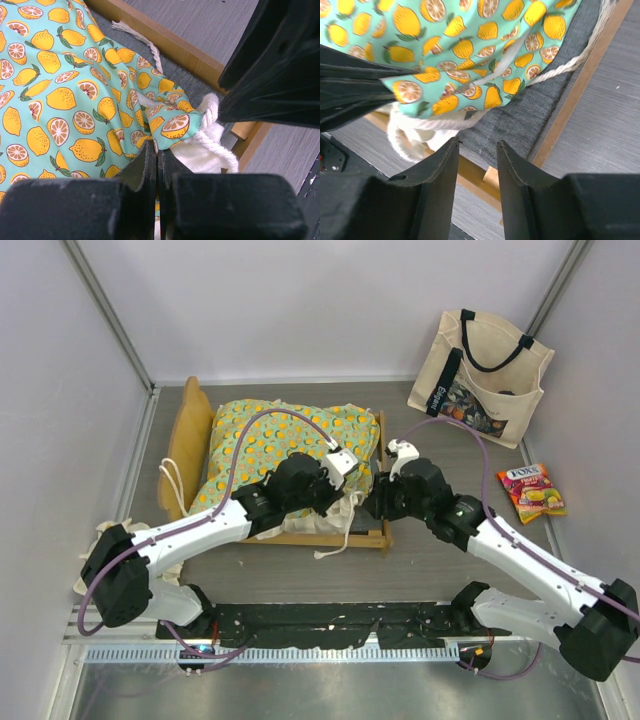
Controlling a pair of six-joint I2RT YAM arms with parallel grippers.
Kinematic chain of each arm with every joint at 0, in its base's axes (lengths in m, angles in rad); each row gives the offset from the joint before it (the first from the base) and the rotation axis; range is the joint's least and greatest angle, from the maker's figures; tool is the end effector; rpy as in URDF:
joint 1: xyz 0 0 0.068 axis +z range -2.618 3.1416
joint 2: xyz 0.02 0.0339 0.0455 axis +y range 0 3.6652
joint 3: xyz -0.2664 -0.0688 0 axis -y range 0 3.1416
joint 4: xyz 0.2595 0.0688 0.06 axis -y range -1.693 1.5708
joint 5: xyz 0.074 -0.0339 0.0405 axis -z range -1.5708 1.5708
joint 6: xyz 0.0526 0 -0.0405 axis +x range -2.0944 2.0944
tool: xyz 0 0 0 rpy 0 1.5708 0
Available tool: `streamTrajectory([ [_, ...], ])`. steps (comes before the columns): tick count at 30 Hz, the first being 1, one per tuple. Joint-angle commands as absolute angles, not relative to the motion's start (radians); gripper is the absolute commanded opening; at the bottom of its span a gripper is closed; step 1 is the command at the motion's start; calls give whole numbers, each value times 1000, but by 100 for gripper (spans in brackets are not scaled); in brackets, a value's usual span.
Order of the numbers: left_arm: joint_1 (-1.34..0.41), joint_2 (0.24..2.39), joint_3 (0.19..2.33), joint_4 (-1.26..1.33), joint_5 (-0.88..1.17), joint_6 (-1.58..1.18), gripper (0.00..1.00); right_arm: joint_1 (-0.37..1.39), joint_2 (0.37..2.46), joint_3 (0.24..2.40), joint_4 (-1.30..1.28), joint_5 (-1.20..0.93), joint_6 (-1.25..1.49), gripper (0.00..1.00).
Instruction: Set up the pet bed
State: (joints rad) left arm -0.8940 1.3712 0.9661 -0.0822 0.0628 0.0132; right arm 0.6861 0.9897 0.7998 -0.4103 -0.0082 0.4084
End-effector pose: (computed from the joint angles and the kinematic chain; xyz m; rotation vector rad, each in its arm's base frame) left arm 0.2111 -0.2680 0.2683 0.9618 1.8818 -0.6021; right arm 0.1888 0.1552 0.2746 -0.3150 2.2191 0.6229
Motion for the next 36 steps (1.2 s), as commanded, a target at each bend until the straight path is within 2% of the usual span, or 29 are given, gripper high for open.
streamTrajectory([
  [1, -885, 1356, 982, -15, 61, 6, 0, 689, 1022, 735, -229, -31, 403, 40],
  [7, -881, 1370, 991, -11, 67, 5, 0, 689, 1032, 669, -60, -14, 445, 40],
  [20, -879, 1373, 994, -6, 71, -35, 0, 689, 1069, 586, 135, 64, 486, 41],
  [24, -877, 1373, 986, 29, 74, -44, 0, 689, 1074, 523, 279, 64, 494, 36],
  [25, -877, 1374, 986, 29, 78, -48, 0, 689, 1078, 508, 299, 64, 492, 35],
  [26, -877, 1374, 986, 31, 78, -48, 0, 689, 1084, 502, 319, 63, 482, 25],
  [31, -877, 1374, 986, 34, 75, -51, 0, 690, 1066, 491, 342, 68, 445, 12],
  [33, -876, 1374, 988, 26, 75, -48, 0, 690, 1022, 508, 305, 61, 424, 10],
  [36, -873, 1371, 986, 20, 58, -38, 0, 692, 959, 577, 108, 67, 381, 3],
])
